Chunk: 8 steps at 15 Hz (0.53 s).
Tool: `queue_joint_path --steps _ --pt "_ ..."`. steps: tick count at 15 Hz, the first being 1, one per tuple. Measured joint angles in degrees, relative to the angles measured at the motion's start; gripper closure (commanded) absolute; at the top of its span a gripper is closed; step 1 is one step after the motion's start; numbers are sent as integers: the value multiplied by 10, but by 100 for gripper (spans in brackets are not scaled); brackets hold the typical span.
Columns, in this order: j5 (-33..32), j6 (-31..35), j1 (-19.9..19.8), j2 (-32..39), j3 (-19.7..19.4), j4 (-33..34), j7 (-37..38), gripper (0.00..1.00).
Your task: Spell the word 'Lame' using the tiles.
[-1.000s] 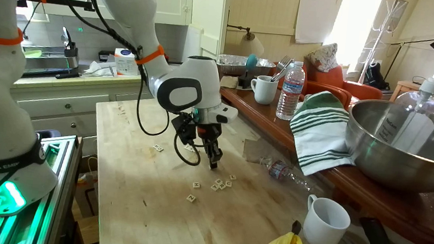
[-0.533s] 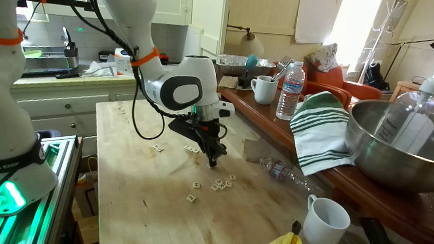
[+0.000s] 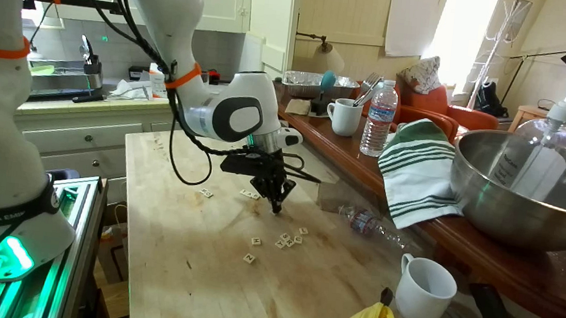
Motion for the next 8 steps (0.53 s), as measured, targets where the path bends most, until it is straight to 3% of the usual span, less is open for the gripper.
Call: queue_joint_path --steps 8 --pt "-73 12 12 0 0 -2 -35 100"
